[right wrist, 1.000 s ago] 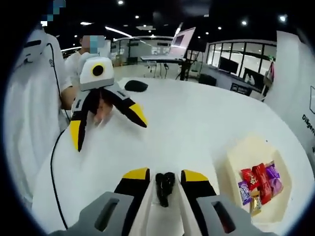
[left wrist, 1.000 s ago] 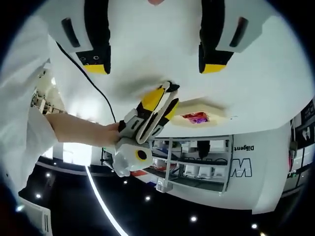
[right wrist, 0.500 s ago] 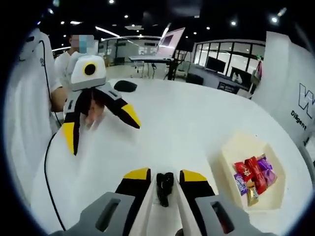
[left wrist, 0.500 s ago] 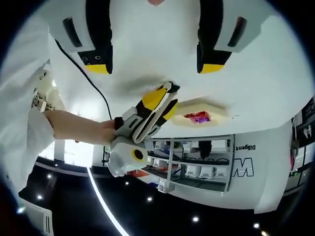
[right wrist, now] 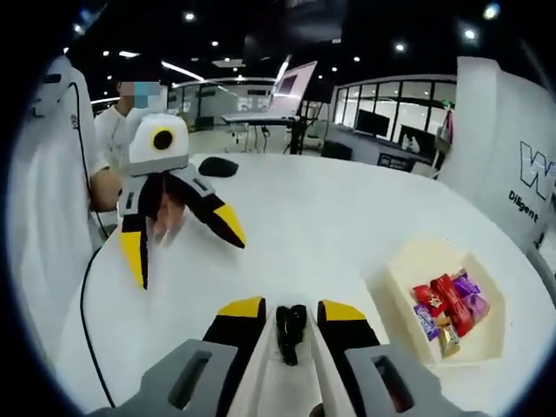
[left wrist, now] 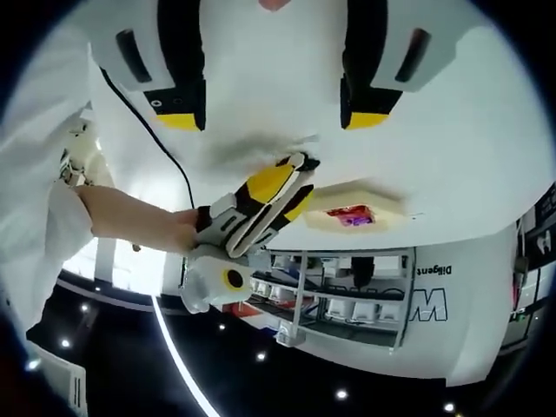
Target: Place the target food into the container with the food tongs after gripping and lifting it, then release it inside without dropping or visibly crushing the food.
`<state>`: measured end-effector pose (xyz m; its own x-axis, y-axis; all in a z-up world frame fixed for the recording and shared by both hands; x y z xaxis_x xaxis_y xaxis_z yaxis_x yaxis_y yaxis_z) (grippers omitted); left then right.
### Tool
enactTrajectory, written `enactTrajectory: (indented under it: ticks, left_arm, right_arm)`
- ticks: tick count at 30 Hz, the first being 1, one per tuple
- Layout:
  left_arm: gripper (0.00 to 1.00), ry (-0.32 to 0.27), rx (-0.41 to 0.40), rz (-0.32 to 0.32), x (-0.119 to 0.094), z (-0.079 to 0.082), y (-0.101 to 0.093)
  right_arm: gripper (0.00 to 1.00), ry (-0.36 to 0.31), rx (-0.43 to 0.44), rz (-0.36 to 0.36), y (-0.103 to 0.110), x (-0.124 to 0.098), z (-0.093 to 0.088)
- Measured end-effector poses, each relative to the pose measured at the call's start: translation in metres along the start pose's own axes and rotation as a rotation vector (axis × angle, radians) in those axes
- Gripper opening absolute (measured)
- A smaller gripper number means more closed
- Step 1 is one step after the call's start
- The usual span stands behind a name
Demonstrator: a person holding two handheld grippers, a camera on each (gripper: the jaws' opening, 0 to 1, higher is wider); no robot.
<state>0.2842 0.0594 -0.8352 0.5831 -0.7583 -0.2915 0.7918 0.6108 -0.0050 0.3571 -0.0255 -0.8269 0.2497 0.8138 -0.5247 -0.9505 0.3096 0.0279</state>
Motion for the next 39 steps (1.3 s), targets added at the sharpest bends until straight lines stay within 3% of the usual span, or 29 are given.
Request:
enactTrajectory:
  ticks: [6,18,23,32,39]
  left_arm:
    - [0.53,-0.009,-0.011,-0.004,0.010,0.011,0.001]
    - [0.37,-0.003,-0.129,0.007,0.024,0.006,0.016]
    - [0.26,-0.032,-0.202,0.010,0.029,0.010,0.022]
    - [0.05,-0.042,-0.261,0.004,0.034,0.011,0.026]
    - [0.01,-0.042,-0.302,-0.014,0.036,0.011,0.024]
  right_arm:
    - [0.16,-0.020,0.002,0.004,0.002,-0.003,0.001]
    - [0.16,-0.050,-0.018,0.007,0.009,-0.010,0.008]
    - [0.16,-0.057,-0.032,0.012,0.015,-0.013,0.009]
    - [0.16,-0.067,-0.036,0.010,0.017,-0.016,0.010]
    - [0.17,-0.069,-0.036,0.006,0.017,-0.016,0.008]
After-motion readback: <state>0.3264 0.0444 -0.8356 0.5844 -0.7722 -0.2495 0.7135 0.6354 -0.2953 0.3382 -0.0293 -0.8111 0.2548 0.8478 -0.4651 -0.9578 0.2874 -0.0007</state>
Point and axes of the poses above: the point that each gripper's makers call its tool centre point, and the gripper's own axes: x roughly forward along the fingers, y roughly to its left, z roughly out of its top, the point moved 3 cm from there along -x, roughly backward along the fingers, and after that the axes turned 9 degrees about x, right-handed, at the moved point
